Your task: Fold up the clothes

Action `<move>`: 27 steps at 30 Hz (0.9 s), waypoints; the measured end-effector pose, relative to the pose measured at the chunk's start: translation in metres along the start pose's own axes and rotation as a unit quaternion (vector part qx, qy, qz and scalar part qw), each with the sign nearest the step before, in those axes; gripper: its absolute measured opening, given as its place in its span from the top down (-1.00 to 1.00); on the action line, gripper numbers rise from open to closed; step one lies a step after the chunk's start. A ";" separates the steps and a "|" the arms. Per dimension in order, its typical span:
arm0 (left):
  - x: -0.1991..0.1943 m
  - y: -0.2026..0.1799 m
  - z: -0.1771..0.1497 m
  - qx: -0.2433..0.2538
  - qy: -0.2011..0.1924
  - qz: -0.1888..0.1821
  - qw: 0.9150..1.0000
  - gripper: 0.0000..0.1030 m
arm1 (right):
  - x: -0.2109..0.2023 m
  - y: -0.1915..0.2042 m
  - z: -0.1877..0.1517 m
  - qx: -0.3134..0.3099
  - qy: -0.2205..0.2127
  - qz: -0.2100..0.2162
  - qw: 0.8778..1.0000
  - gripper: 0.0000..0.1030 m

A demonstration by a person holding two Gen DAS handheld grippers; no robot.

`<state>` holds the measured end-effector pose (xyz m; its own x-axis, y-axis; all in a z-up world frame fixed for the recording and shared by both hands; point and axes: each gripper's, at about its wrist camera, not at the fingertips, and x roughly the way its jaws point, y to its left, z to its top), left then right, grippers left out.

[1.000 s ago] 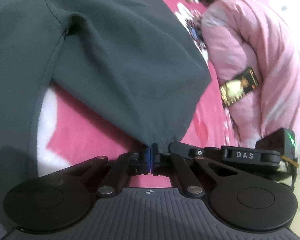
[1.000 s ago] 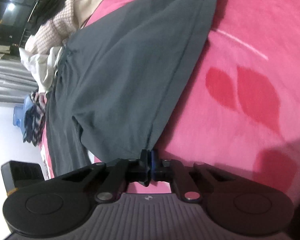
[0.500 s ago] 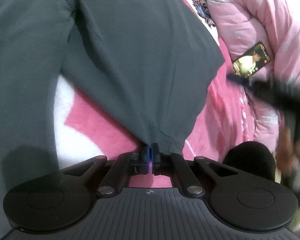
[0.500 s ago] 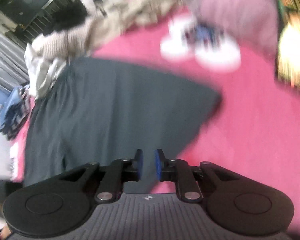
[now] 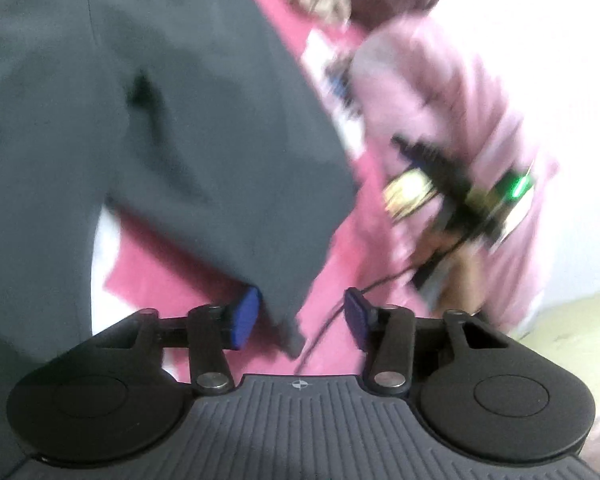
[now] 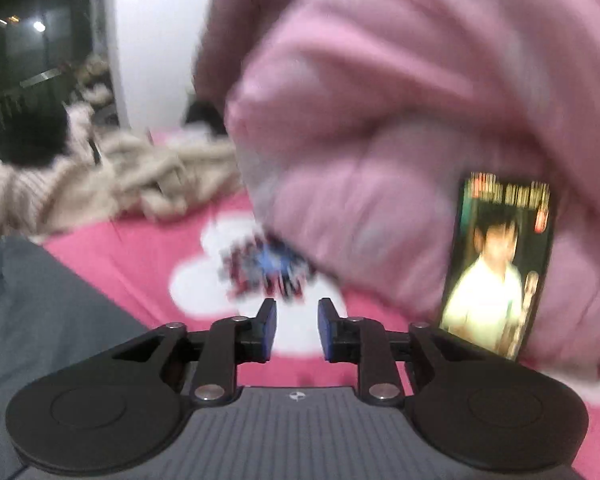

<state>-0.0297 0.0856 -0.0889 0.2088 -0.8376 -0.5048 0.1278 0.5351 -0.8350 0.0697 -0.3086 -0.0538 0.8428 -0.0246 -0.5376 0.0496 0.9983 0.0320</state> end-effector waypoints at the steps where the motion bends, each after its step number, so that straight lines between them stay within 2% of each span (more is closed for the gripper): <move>1: -0.013 0.000 0.001 -0.001 -0.019 -0.010 1.000 -0.03 | -0.005 0.004 0.002 -0.005 -0.011 0.011 1.000 0.27; 2: -0.027 0.000 0.002 -0.001 -0.039 -0.017 0.999 -0.04 | -0.009 0.010 0.004 -0.010 -0.020 0.021 1.000 0.26; 4: -0.059 0.000 0.000 0.005 -0.078 -0.006 0.997 -0.11 | -0.017 0.022 0.007 -0.024 -0.033 0.047 0.998 0.22; 8: -0.117 0.007 -0.015 0.005 -0.122 0.019 0.992 -0.23 | -0.038 0.036 0.016 -0.047 -0.062 0.086 0.993 0.17; 11: -0.150 0.018 -0.035 -0.015 -0.137 0.053 0.989 -0.24 | -0.054 0.047 0.021 -0.056 -0.065 0.120 0.989 -0.09; 14: -0.183 0.033 -0.066 -0.037 -0.163 0.134 0.977 -0.24 | -0.063 0.065 0.024 -0.052 -0.029 0.191 0.980 -0.11; 16: -0.206 0.045 -0.088 -0.052 -0.183 0.197 0.962 -0.24 | -0.068 0.078 0.026 -0.048 0.002 0.243 0.969 -0.11; 18: -0.225 0.055 -0.111 -0.071 -0.203 0.260 0.942 -0.24 | -0.071 0.097 0.025 -0.050 0.040 0.297 0.953 -0.11; 20: -0.236 0.058 -0.122 -0.073 -0.220 0.314 0.921 -0.24 | -0.073 0.127 0.022 -0.064 0.074 0.351 0.931 -0.11; 24: -0.241 0.067 -0.133 -0.062 -0.238 0.389 0.888 -0.24 | -0.077 0.200 0.013 -0.091 0.132 0.451 0.878 -0.11; 25: -0.242 0.070 -0.135 -0.059 -0.241 0.405 0.880 -0.24 | -0.076 0.220 0.009 -0.090 0.152 0.471 0.864 -0.11; 27: -0.236 0.078 -0.133 -0.053 -0.237 0.411 0.879 -0.24 | -0.072 0.262 0.001 -0.091 0.196 0.499 0.839 -0.11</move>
<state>-0.1982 0.3099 -0.0640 0.5714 -0.0200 -0.8204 -0.3404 0.9039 -0.2591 0.0223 -0.0450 -0.0056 0.1734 0.8129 -0.5560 -0.6892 0.5034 0.5211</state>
